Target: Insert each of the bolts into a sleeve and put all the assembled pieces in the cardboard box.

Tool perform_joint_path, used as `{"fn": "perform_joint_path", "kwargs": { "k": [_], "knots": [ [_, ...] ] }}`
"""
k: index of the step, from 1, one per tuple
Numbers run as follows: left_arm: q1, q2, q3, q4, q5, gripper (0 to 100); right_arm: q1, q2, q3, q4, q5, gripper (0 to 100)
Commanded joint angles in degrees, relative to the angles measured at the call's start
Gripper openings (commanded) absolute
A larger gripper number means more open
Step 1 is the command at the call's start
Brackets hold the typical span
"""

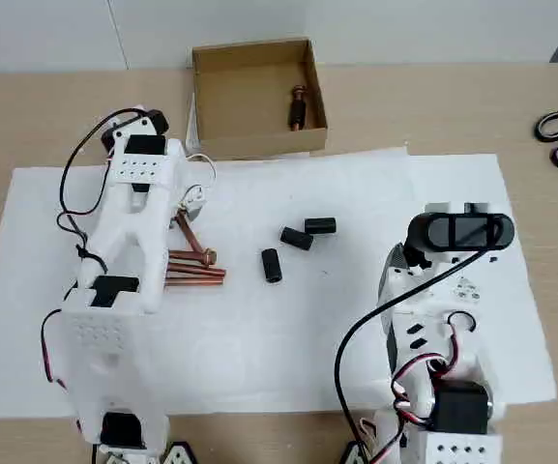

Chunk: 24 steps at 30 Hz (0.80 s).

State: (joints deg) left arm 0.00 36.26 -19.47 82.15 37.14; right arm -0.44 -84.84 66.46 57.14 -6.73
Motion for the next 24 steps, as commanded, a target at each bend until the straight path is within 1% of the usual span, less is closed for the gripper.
{"fn": "perform_joint_path", "kwargs": {
  "k": [1,6,11,19,21,24],
  "knots": [
    [1.93,-0.18,-1.10,1.58,2.02,1,0.31,-0.75,-0.70,0.22,-0.62,0.4],
    [2.02,-0.18,-5.76,7.21,1.93,1,0.31,-0.75,-0.70,0.22,-0.62,0.4],
    [2.02,-0.18,-8.84,11.16,1.85,1,0.31,-0.75,-0.70,0.22,-0.62,0.4],
    [2.02,0.44,-8.75,10.73,1.93,1,0.31,-0.75,-0.70,0.22,-0.62,0.4],
    [1.93,0.44,-8.66,9.76,2.02,5,0.31,-0.75,-0.70,0.22,-0.62,0.4],
    [1.76,0.44,-8.75,9.23,2.11,13,0.31,-0.75,-0.70,0.22,-0.62,0.4]
  ]
}}
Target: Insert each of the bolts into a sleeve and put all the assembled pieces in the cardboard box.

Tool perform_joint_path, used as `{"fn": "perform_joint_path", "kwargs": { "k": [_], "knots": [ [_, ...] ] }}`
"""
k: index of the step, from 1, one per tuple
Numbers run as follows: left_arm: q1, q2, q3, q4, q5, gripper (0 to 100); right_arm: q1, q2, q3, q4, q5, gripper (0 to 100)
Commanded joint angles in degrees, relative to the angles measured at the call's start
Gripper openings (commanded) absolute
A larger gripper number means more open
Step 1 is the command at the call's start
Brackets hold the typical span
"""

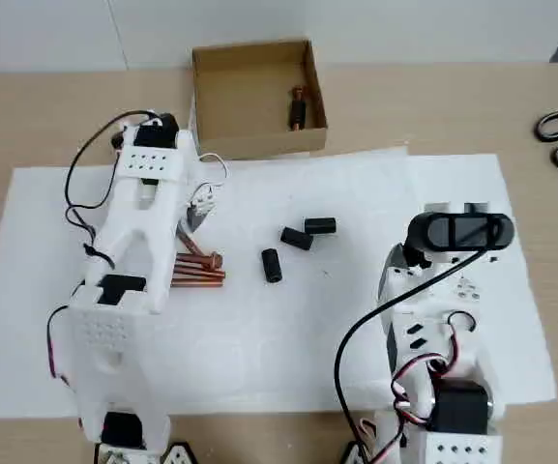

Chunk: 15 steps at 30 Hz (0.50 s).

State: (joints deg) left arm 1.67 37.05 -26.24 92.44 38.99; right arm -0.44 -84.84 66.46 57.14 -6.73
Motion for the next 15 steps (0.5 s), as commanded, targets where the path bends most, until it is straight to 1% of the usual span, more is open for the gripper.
{"fn": "perform_joint_path", "kwargs": {
  "k": [1,4,12,15],
  "knots": [
    [0.09,-0.35,-2.07,-1.14,0.26,15,0.31,-0.75,-0.70,0.22,-0.62,0.4],
    [0.35,-0.35,-1.98,-1.23,0.18,17,0.31,-0.75,-0.70,0.22,-0.62,0.4],
    [-0.18,-0.35,-1.89,1.76,0.09,17,0.31,-0.75,-0.70,0.04,-0.62,0.4],
    [-0.18,-0.53,-1.98,2.73,0.09,15,0.31,-0.75,-0.70,0.04,-0.62,0.4]
  ]
}}
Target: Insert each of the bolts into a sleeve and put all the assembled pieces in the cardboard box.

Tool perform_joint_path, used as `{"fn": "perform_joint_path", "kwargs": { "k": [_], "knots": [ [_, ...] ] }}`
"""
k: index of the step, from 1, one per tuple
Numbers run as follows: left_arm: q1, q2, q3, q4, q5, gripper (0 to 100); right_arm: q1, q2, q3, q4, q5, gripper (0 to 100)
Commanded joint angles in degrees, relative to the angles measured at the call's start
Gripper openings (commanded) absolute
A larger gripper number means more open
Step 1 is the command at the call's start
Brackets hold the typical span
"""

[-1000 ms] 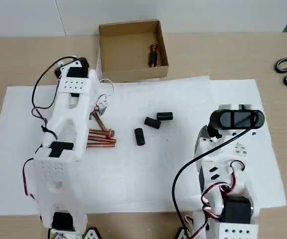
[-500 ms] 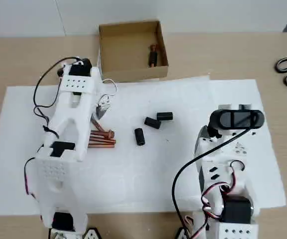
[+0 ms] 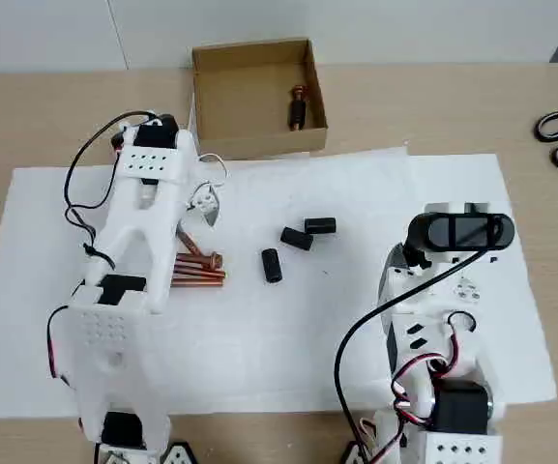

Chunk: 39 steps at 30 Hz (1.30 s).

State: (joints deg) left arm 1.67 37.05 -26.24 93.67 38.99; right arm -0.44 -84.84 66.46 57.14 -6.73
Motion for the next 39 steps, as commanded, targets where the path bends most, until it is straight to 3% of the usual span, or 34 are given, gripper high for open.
{"fn": "perform_joint_path", "kwargs": {
  "k": [1,15,31,39],
  "knots": [
    [-0.18,-0.70,-2.07,1.93,0.09,15,0.31,-0.75,-0.70,0.04,-0.62,0.4],
    [-3.52,-0.35,-1.80,2.73,0.00,10,0.31,-0.75,-0.70,-0.04,-0.62,0.4],
    [-1.05,7.47,-1.63,-0.44,0.35,10,0.31,-0.75,-0.70,-0.04,-0.62,0.4],
    [-0.97,4.48,-3.47,-0.18,0.35,1,0.31,-0.75,-0.70,-0.04,-0.62,0.4]
  ]
}}
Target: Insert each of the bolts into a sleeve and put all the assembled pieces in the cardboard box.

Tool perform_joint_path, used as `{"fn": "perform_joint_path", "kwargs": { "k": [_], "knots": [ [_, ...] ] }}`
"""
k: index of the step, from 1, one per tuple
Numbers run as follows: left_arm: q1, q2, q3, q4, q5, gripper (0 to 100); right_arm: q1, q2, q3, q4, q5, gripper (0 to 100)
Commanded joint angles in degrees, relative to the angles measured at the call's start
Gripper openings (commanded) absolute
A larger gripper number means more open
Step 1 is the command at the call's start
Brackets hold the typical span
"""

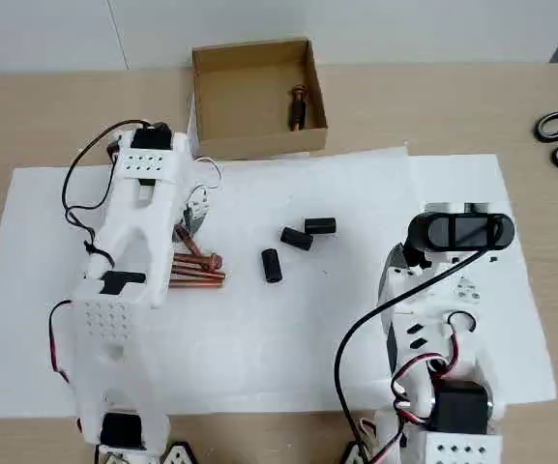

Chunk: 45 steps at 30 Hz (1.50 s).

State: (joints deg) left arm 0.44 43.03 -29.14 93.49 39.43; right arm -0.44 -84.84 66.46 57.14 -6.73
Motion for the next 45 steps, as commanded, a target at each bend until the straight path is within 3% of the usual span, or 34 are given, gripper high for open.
{"fn": "perform_joint_path", "kwargs": {
  "k": [1,9,14,23,33,39,45],
  "knots": [
    [0.26,-1.49,-0.57,0.00,-0.09,1,0.31,-0.75,-0.70,-0.04,-0.62,0.4],
    [1.05,-1.93,-1.89,0.35,-0.18,1,0.31,-0.75,-0.70,-0.13,-0.62,0.4],
    [3.34,-1.93,-12.88,6.95,-0.26,1,0.31,-0.75,-0.70,-0.22,-0.62,0.4],
    [8.53,-1.93,-33.54,6.95,-0.18,1,0.13,-0.75,-0.70,-3.56,-0.35,0.4],
    [10.46,-1.93,-45.41,6.95,-0.18,1,-0.22,-0.75,-0.70,-3.91,-0.62,0.4],
    [12.22,-7.03,-55.16,6.95,-0.35,1,-8.40,-0.75,-3.87,-3.65,-0.62,0.4],
    [14.15,-16.18,-56.66,6.95,-2.64,1,-14.99,-0.75,-8.70,-1.63,-0.26,0.4]
  ]
}}
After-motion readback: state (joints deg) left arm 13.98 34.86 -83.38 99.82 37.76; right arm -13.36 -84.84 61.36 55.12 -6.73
